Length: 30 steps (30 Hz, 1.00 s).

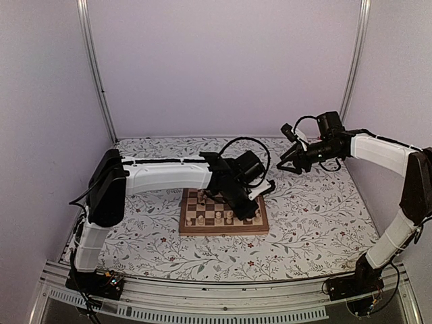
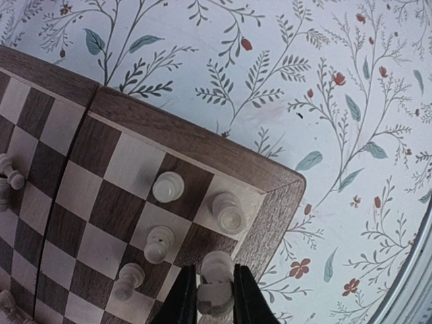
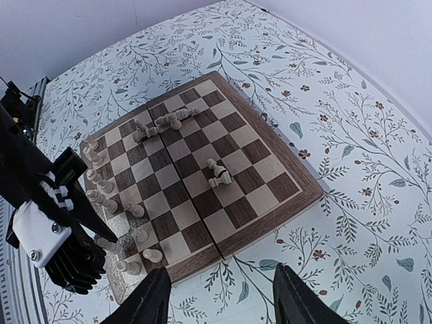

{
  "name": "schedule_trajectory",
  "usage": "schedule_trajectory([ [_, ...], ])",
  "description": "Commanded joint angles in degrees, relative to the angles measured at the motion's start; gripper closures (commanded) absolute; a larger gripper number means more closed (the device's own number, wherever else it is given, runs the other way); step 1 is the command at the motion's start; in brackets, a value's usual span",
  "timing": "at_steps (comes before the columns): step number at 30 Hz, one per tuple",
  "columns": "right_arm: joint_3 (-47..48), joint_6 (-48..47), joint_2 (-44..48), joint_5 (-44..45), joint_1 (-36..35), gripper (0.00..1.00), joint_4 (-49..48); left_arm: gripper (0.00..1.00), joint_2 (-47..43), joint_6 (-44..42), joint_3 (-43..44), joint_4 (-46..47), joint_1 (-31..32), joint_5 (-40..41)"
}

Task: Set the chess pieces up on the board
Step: Place the chess piece on the chessboard.

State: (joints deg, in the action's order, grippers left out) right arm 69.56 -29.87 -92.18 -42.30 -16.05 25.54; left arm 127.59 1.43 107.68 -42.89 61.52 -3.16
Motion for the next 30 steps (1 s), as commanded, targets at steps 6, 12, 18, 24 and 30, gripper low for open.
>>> schedule_trajectory([
  [6, -0.6, -1.1, -1.1, 0.1, 0.4, 0.46, 0.7, 0.85, 2.8, -1.0, 2.5, -1.9, 1.2, 1.0],
  [12, -0.6, -1.2, -1.2, 0.0, 0.4, 0.46, 0.8, 0.8, 3.4, -1.0, 3.0, -2.5, 1.3, 1.4],
  [18, -0.5, -1.1, -1.3, -0.2, 0.4, 0.46, 1.0, 0.71, 2.6, -0.8, 3.5, -2.7, 1.4, 1.7],
  [24, -0.4, -1.1, -1.2, -0.4, 0.3, 0.45, 1.1, 0.68, -1.4, -0.9, 4.4, -2.2, 1.1, 1.1],
  [30, -0.4, -1.2, -1.3, -0.5, 0.3, 0.45, 1.2, 0.63, -8.8, -0.1, 1.2, 2.0, -3.1, 0.6],
])
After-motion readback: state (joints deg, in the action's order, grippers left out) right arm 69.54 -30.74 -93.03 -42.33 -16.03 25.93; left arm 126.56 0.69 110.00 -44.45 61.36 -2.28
